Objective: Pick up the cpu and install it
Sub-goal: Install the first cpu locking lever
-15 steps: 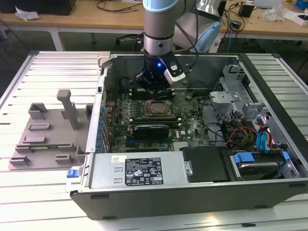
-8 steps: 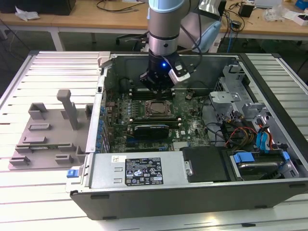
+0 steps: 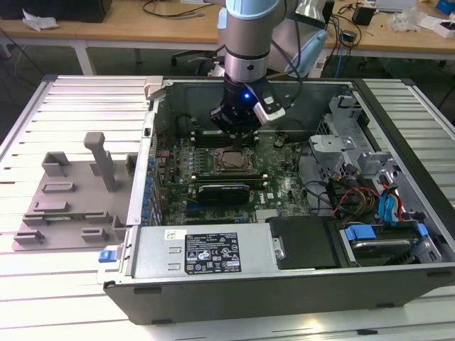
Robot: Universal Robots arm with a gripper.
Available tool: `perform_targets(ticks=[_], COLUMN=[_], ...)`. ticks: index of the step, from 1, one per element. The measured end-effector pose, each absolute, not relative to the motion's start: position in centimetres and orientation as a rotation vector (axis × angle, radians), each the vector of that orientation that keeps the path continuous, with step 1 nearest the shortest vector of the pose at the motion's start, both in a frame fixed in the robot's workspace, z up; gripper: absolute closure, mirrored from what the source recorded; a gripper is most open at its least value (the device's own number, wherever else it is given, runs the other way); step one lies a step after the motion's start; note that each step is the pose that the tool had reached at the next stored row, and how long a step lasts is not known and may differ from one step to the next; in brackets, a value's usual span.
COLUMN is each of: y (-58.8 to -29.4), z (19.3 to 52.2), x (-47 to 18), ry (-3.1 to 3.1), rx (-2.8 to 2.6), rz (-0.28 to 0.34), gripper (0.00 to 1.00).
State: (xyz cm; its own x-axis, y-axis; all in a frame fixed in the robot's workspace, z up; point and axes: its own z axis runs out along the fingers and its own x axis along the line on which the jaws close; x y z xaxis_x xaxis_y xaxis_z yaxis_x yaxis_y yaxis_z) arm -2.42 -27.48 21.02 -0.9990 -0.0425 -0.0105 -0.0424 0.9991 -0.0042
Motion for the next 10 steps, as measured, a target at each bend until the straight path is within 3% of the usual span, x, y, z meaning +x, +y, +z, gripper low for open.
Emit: perform_targets(ticks=[10], y=[-27.47], z=[20.52], x=[-2.17], ry=[3.135], rx=[-0.067], rz=[-0.046], gripper=[0.89])
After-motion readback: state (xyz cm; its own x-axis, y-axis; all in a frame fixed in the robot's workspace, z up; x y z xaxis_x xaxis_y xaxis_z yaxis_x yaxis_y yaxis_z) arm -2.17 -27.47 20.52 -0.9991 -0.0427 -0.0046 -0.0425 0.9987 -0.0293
